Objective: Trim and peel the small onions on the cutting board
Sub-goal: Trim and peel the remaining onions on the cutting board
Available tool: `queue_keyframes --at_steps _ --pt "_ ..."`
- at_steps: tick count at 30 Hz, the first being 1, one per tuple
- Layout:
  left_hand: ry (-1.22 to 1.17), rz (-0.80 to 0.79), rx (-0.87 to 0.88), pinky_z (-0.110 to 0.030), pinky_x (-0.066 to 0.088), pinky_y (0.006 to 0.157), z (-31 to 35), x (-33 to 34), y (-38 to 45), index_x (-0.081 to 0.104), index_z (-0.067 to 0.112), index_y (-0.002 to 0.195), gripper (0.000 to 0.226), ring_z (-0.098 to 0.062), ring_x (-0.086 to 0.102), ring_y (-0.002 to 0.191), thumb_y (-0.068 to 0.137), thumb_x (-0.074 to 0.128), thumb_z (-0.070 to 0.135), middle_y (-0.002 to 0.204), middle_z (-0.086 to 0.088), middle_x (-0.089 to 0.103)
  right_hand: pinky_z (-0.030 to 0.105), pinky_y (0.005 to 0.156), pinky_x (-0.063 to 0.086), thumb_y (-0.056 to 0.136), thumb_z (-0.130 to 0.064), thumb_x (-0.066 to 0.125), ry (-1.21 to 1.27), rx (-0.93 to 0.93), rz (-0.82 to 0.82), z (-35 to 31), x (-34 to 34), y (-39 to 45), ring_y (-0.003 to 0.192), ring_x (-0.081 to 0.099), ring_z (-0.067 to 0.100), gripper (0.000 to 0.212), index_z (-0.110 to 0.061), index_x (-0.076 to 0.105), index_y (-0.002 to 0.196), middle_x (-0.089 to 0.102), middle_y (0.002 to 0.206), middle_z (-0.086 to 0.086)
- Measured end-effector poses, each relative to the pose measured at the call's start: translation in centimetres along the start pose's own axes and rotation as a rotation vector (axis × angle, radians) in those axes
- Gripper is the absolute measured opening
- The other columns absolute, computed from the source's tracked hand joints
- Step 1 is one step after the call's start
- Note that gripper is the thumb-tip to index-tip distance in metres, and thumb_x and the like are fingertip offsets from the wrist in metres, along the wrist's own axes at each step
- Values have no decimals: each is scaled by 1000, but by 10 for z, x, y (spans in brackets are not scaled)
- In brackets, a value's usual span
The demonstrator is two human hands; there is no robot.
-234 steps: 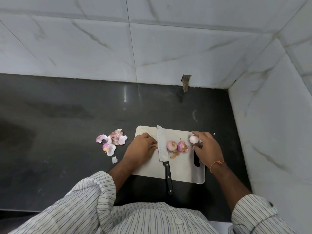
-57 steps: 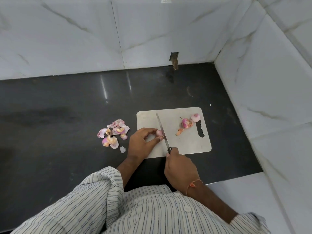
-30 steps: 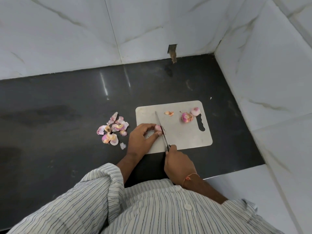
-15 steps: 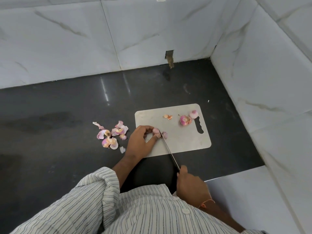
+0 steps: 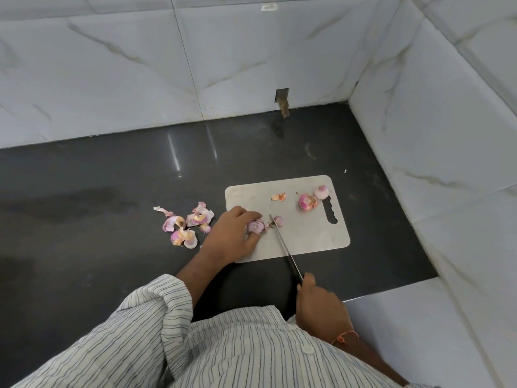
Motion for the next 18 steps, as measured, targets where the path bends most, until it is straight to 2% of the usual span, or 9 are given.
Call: queue_keyframes --at_steps 4,9,14,18 --pt "82 -13 -11 -36 52 99 2 2 0 62 36 144 68 -15 55 115 82 74 64 127 11 59 48 82 62 113 -39 28 6 4 25 -3 -4 1 85 74 26 16 -25 36 112 73 93 0" --pt "-31 62 -20 -32 53 98 2 4 2 68 30 141 52 -13 61 110 92 77 47 125 9 63 48 83 62 113 -40 28 41 -2 70 -4 -8 3 85 74 26 21 -23 39 118 73 95 1" --pt "-250 99 -91 -8 43 88 1 4 -5 68 35 142 49 -2 61 105 94 80 36 135 17 70 37 77 59 114 -40 30 69 -32 128 0 -15 0 81 72 19 27 -20 42 128 65 86 -7" --pt "-328 84 -120 -10 45 85 -5 8 -11 67 35 142 50 -2 63 106 94 81 35 135 17 69 35 80 61 114 -41 31 84 -71 138 -4 -21 -4 81 72 16 29 -21 43 131 69 90 -7"
Point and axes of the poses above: each hand's wrist, its own y-axis towards the middle knuckle, its own x-axis out of the palm, z = x × y, the point moved 1 cm from there along y, towards the middle knuckle
